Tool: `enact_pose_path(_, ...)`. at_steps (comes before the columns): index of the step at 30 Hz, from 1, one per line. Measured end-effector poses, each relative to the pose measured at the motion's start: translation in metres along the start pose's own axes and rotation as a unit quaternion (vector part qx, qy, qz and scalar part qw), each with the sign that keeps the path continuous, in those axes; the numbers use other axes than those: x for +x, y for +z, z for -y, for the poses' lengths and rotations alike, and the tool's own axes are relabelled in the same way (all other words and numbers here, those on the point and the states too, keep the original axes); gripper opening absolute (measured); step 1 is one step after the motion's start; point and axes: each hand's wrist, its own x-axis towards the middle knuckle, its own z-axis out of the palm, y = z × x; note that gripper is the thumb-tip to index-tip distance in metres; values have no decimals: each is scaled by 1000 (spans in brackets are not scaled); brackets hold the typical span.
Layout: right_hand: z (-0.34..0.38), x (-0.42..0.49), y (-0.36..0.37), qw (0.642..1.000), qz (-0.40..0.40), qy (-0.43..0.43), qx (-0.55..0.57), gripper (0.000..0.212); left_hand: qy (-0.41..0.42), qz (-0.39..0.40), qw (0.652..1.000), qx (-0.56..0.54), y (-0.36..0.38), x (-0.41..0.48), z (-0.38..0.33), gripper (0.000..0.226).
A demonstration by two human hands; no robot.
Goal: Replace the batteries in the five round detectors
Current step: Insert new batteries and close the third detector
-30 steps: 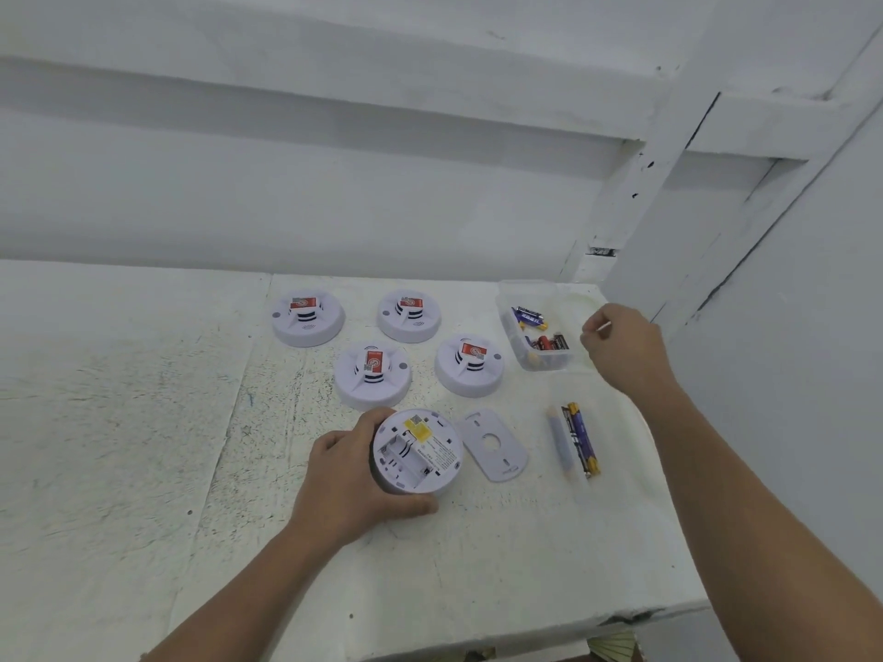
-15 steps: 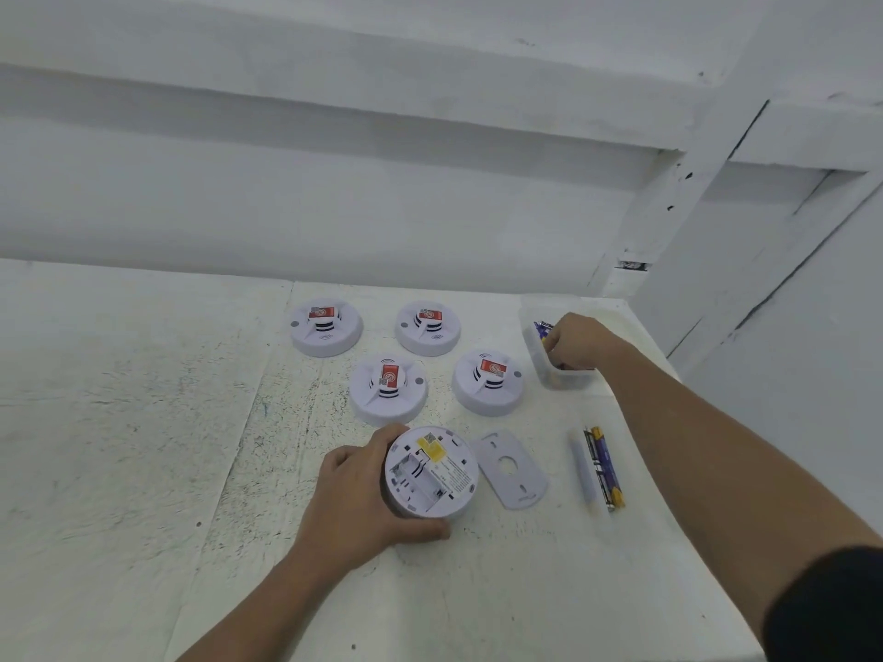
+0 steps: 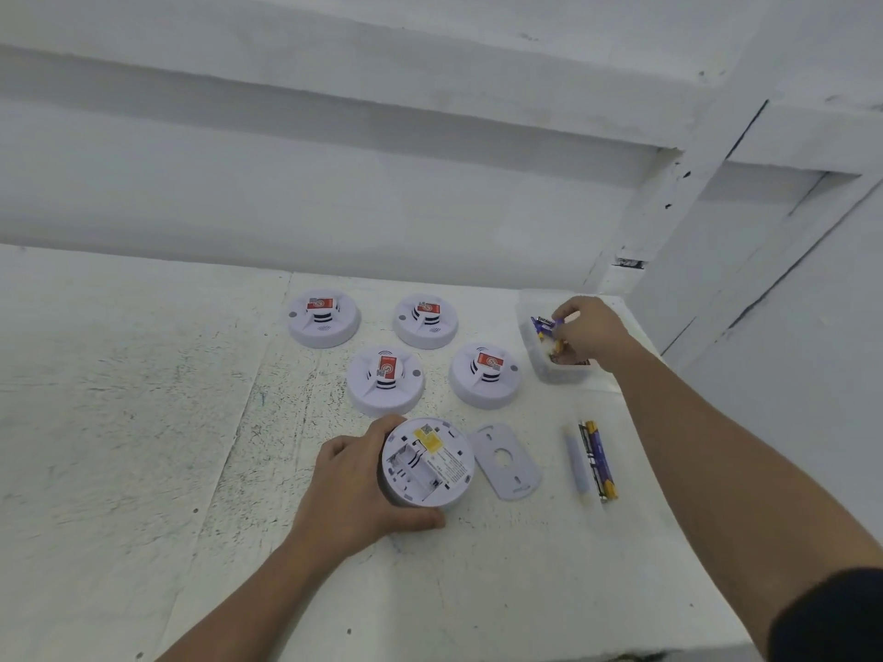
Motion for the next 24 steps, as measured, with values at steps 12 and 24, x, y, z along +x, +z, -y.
enact_pose_path(12, 20, -88, 2, 893, 137, 34, 428, 24, -14, 6, 1000, 6, 4, 2, 9, 96)
enact_pose_path(24, 0, -179, 74, 971, 192, -132, 56, 20, 10, -5, 1000, 4, 9, 6, 14, 98)
